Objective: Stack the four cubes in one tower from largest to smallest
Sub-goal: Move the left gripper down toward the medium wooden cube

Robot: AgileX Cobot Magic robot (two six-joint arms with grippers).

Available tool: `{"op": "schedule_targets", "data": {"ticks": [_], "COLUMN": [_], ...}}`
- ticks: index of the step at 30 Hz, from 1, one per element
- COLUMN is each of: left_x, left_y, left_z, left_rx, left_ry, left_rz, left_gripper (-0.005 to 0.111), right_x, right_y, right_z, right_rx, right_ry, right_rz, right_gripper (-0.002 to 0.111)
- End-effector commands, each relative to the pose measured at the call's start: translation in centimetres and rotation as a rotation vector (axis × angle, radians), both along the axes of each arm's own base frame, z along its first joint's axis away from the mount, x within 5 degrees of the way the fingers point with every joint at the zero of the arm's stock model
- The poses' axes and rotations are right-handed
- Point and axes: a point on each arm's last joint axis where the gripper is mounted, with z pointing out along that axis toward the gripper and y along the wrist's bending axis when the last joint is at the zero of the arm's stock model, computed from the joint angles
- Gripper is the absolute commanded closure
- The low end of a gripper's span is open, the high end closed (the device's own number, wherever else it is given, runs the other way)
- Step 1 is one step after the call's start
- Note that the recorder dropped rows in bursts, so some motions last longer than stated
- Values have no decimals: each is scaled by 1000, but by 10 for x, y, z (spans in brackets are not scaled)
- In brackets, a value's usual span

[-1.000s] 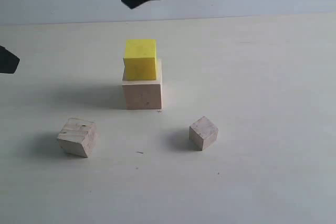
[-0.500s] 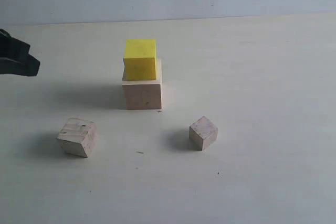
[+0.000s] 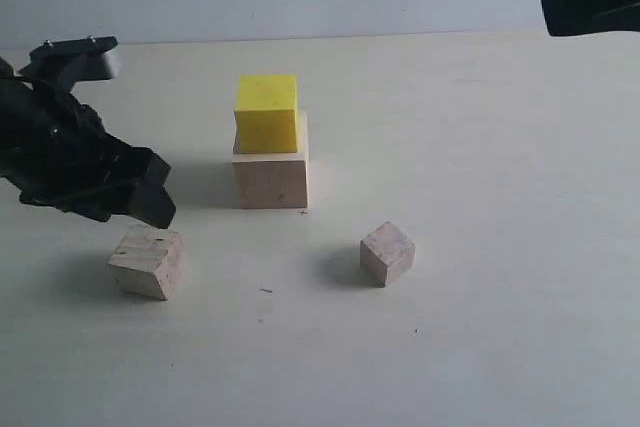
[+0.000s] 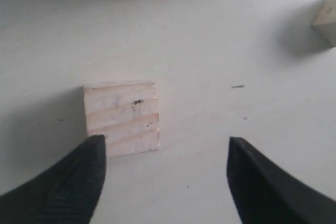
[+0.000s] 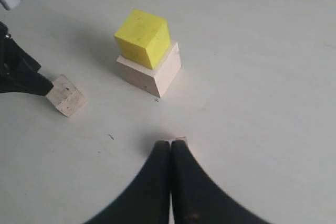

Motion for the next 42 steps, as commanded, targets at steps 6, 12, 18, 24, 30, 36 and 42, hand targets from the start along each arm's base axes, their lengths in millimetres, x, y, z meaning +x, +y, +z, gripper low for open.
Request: {"op": "schedule_targets", "data": {"ticks": [6, 12, 18, 24, 30, 36, 42], "left_x": [18, 23, 25, 28, 27, 29, 29], "left_y": [-6, -6, -11, -16, -17, -15, -14], "left_z": [-18, -28, -29, -23, -23, -24, -25], "left_rx": [70, 114, 156, 104, 106, 134, 141], "left_ry": [84, 105, 97, 100, 101, 81, 83], "left_rz": [-7, -31, -83, -54, -59, -76, -53], "left_gripper": [37, 37, 37, 35, 26, 26, 26], "right_x": [-7, -9, -9, -9, -9, -9, -9], "right_y": [-5, -6, -7, -7, -6, -6, -6], "right_z": [3, 4, 4, 4, 4, 4, 4], "right_rx": [-3, -16, -24, -24, -26, -26, -25], "right_ry": [-8, -25, -31, -31, -33, -33, -34], "right_rz": [0, 18, 26, 26, 30, 30, 29], "right_gripper": [108, 108, 108, 108, 108, 108, 108]}}
